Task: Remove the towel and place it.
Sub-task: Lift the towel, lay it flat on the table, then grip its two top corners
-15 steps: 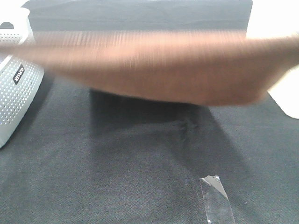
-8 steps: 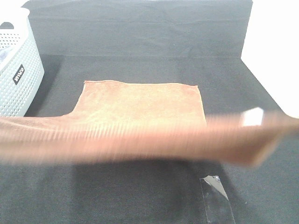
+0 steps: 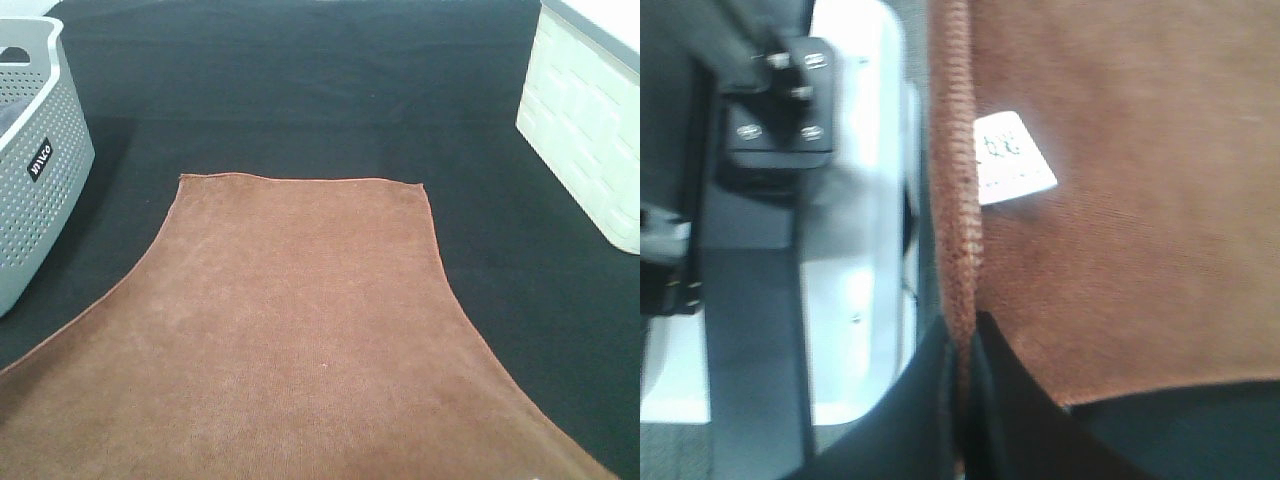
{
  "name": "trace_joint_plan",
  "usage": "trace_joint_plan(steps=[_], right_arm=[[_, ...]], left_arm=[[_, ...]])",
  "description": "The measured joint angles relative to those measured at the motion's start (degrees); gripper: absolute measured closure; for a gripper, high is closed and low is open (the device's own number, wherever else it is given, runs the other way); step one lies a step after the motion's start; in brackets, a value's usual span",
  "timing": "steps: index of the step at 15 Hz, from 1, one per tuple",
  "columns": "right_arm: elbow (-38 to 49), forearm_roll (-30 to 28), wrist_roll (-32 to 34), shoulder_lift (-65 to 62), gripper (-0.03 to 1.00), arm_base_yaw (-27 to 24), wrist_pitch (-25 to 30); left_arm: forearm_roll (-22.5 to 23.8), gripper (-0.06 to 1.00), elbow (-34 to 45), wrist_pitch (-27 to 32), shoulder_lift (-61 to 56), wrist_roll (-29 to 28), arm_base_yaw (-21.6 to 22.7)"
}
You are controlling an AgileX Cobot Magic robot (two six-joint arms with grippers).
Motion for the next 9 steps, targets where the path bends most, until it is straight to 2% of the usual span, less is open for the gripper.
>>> trace_joint_plan(steps=[2,4,9], right_arm=[[1.8,2.1,0.1,0.0,0.97,2.1,0.0],[1.9,3.9,0.1,0.0,0.97,2.2,0.0],[3.8,4.4,0.1,0.6,0.97,2.2,-0.1]], left_arm=[[-2.4,0.94,0.0,0.0,0.0,-0.5,-4.9],[-2.7,0.94,0.1,0.0,0.0,-2.2,-9.7],[-1.5,0.94,5.7,-0.1,0.0,-13.3,-20.0]])
